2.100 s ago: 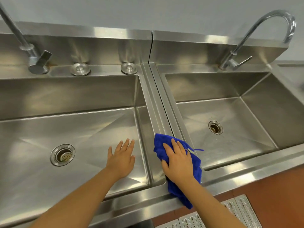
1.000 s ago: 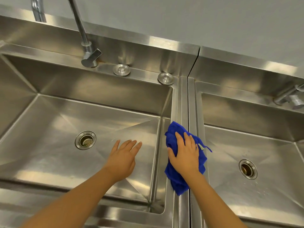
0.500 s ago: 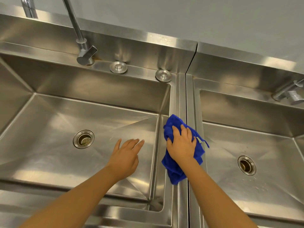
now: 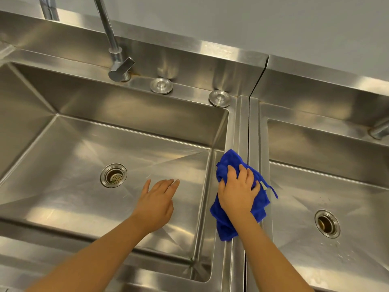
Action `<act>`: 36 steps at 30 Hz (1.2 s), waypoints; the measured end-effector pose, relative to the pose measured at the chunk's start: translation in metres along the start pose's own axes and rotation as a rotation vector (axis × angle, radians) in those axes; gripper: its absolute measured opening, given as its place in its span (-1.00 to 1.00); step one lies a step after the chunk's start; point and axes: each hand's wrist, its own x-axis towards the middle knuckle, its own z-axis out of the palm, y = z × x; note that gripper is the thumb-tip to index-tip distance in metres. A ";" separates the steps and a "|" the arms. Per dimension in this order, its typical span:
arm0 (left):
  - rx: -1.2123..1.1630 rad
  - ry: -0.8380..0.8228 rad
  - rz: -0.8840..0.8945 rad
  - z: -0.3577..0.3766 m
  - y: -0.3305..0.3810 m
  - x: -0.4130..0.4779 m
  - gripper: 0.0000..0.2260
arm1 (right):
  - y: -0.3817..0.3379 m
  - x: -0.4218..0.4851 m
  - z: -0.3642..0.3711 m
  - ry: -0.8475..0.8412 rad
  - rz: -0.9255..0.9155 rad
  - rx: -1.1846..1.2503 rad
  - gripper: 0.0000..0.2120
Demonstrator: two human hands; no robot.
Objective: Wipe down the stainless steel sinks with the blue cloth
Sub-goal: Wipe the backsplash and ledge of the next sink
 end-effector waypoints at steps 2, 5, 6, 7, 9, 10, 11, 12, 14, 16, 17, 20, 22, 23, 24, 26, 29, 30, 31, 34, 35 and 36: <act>0.009 -0.018 -0.016 -0.002 0.000 -0.001 -0.49 | -0.003 0.021 -0.008 -0.036 -0.004 0.008 -0.56; 0.006 -0.005 -0.027 -0.006 0.003 0.001 -0.48 | 0.001 0.033 -0.014 -0.057 -0.044 0.033 -0.54; 0.031 -0.009 -0.031 -0.007 0.004 0.001 -0.49 | 0.004 0.029 -0.015 -0.056 -0.059 0.042 -0.53; 0.050 -0.020 -0.035 -0.005 0.004 0.002 -0.49 | 0.007 0.023 -0.013 -0.041 -0.070 0.051 -0.53; 0.048 -0.015 -0.043 -0.003 0.005 0.006 -0.50 | 0.012 0.010 -0.006 0.021 -0.081 0.075 -0.54; 0.048 -0.023 -0.048 -0.003 0.007 0.008 -0.49 | 0.013 0.005 -0.003 0.039 -0.080 0.080 -0.55; 0.052 -0.021 -0.050 -0.001 0.008 0.010 -0.49 | 0.012 0.002 0.000 0.046 -0.075 0.078 -0.55; 0.051 -0.025 -0.053 0.001 0.009 0.012 -0.49 | 0.010 0.002 0.002 0.047 -0.070 0.071 -0.56; 0.027 -0.021 -0.062 0.003 0.013 0.016 -0.46 | 0.006 0.010 0.002 0.056 -0.063 0.063 -0.56; -0.025 -0.018 -0.086 0.002 0.016 0.019 -0.37 | 0.002 0.027 -0.001 0.041 -0.066 0.047 -0.54; -0.042 -0.013 -0.095 0.001 0.017 0.019 -0.33 | 0.000 0.039 -0.003 0.024 -0.072 0.036 -0.54; -0.064 -0.033 -0.108 -0.006 0.016 0.022 -0.26 | -0.007 0.078 -0.013 -0.002 -0.074 0.019 -0.56; -0.102 -0.025 -0.123 -0.013 0.013 0.031 -0.26 | -0.006 0.094 -0.017 -0.012 -0.081 0.028 -0.57; -0.110 -0.026 -0.125 -0.017 0.010 0.037 -0.28 | -0.005 0.097 -0.018 -0.015 -0.088 0.044 -0.57; -0.107 -0.036 -0.124 -0.021 0.007 0.044 -0.29 | -0.004 0.095 -0.020 -0.017 -0.091 0.060 -0.56; -0.097 -0.029 -0.116 -0.027 0.001 0.060 -0.29 | 0.000 0.082 -0.016 -0.009 -0.084 0.071 -0.54; -0.081 -0.022 -0.095 -0.032 -0.003 0.090 -0.27 | 0.001 0.065 -0.004 0.068 -0.084 0.074 -0.54; -0.081 -0.032 -0.088 -0.034 -0.002 0.101 -0.32 | 0.000 0.066 -0.001 0.081 -0.073 0.062 -0.52; -0.082 -0.043 -0.081 -0.035 -0.001 0.112 -0.36 | -0.001 0.069 0.000 0.095 -0.059 0.054 -0.50; -0.077 -0.064 -0.065 -0.042 0.004 0.144 -0.38 | -0.007 0.092 -0.002 0.131 -0.053 0.040 -0.51; -0.087 -0.054 -0.062 -0.044 0.006 0.154 -0.38 | -0.008 0.103 -0.002 0.139 -0.048 0.041 -0.53; -0.103 -0.039 -0.058 -0.046 0.006 0.162 -0.38 | -0.010 0.115 -0.004 0.136 -0.039 0.050 -0.55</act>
